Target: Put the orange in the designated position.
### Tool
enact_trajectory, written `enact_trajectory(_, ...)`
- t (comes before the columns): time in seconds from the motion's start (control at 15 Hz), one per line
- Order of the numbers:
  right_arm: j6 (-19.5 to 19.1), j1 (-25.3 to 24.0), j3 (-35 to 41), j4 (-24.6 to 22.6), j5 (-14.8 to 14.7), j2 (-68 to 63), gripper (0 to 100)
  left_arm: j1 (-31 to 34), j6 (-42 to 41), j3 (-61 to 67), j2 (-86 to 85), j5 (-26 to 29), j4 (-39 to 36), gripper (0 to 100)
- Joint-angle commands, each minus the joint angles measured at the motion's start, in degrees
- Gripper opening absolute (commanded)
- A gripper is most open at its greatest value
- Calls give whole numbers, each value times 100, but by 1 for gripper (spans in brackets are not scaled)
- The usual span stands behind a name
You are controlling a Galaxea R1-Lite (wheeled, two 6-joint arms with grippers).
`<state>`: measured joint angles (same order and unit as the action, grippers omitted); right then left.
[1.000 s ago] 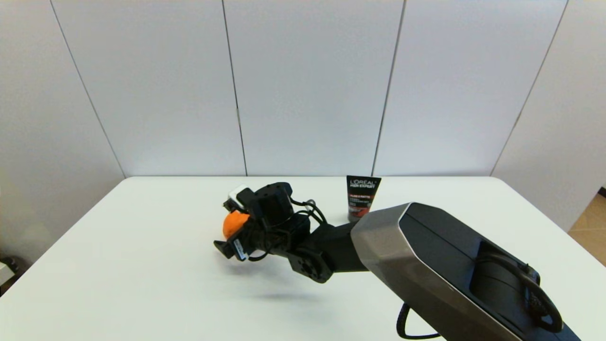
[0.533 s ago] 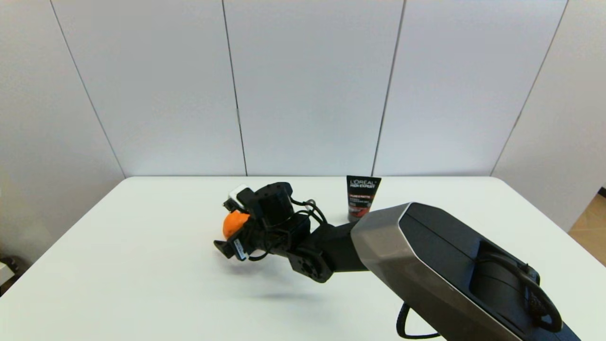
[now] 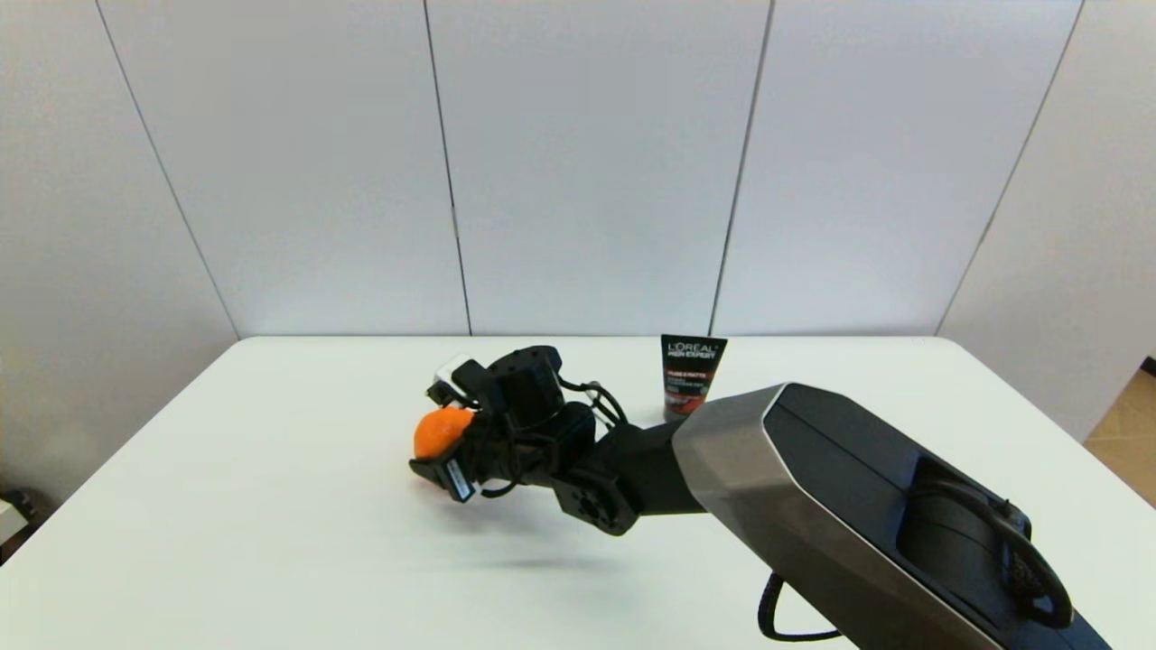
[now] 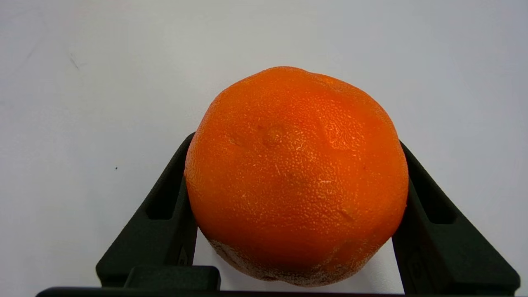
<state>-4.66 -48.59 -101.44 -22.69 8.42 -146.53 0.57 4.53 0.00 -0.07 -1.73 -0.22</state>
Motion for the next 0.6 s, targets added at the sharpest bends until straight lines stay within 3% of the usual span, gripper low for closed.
enact_trajectory(0.07,-44,43,-95,-52,-7,37,0,-5,4,0,7,-3,-4,100)
enact_trajectory(0.6,-106,236,-175,27,-7,547,0,-5,4,0,7,-3,-4,100)
